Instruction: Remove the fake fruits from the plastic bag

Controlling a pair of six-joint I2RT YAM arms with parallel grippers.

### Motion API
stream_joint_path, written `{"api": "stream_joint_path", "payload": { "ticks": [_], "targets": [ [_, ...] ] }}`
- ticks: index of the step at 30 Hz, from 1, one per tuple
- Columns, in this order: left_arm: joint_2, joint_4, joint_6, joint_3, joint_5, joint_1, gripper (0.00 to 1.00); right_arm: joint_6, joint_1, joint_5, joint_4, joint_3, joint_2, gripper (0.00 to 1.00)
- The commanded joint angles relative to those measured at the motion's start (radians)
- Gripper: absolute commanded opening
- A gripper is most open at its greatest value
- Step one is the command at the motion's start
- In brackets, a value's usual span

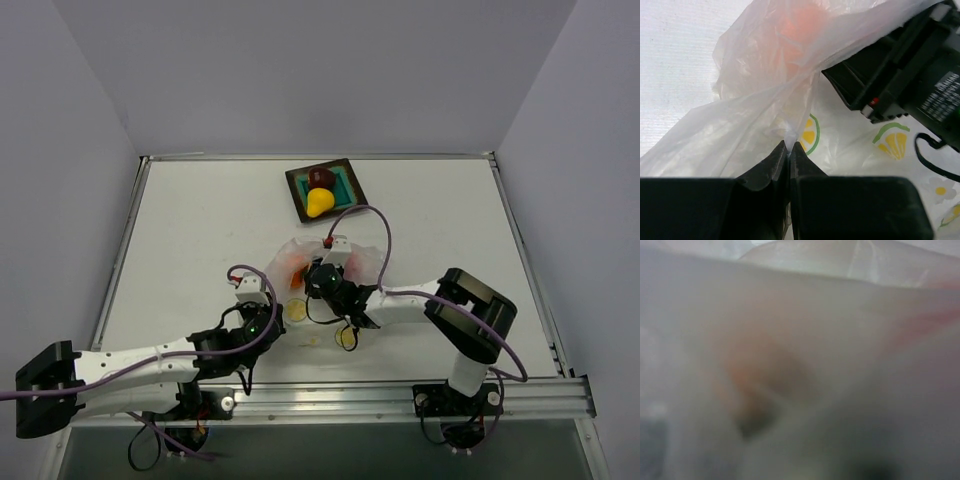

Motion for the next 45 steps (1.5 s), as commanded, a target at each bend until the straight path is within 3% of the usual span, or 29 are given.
{"api": "stream_joint_path", "payload": {
  "ticks": [1,11,14,22,26,28,29,32,37,45],
  "targets": [
    [-0.02,-0.009,0.01,0.029,-0.035,0.007,0.02,-0.035,0.044,0.078,-0.017,-0.023,-0.152,0.19],
    [0.009,0.026,0.079,0.08,-0.041,0.01,0.02,-0.016,0.158,0.12,-0.334,-0.148,-0.521,0.19],
    [0.046,0.043,0.076,0.083,-0.029,0.01,0.02,-0.025,0.156,0.123,-0.338,-0.171,-0.578,0.22],
    [-0.004,-0.014,0.08,0.106,-0.048,0.01,0.02,-0.312,0.129,0.037,-0.347,0.106,-0.216,0.39],
    [-0.026,-0.129,-0.01,0.083,-0.062,0.01,0.02,-0.383,0.066,-0.013,-0.315,0.181,-0.096,0.48],
    [-0.024,-0.153,-0.038,0.065,-0.065,0.011,0.02,-0.391,0.04,-0.041,-0.281,0.194,-0.073,0.53],
    [-0.026,-0.157,-0.047,0.062,-0.064,0.013,0.02,-0.409,0.036,-0.078,-0.275,0.21,-0.055,0.63],
    [-0.038,-0.134,-0.055,0.036,-0.059,0.013,0.02,-0.447,0.038,-0.159,-0.269,0.256,-0.009,0.76],
    [-0.073,-0.135,-0.053,0.016,-0.058,0.014,0.02,-0.498,0.038,-0.328,-0.276,0.29,0.033,0.83],
    [-0.118,-0.126,-0.058,-0.017,-0.053,0.016,0.02,-0.547,0.021,-0.454,-0.264,0.309,0.051,0.96]
  ]
}}
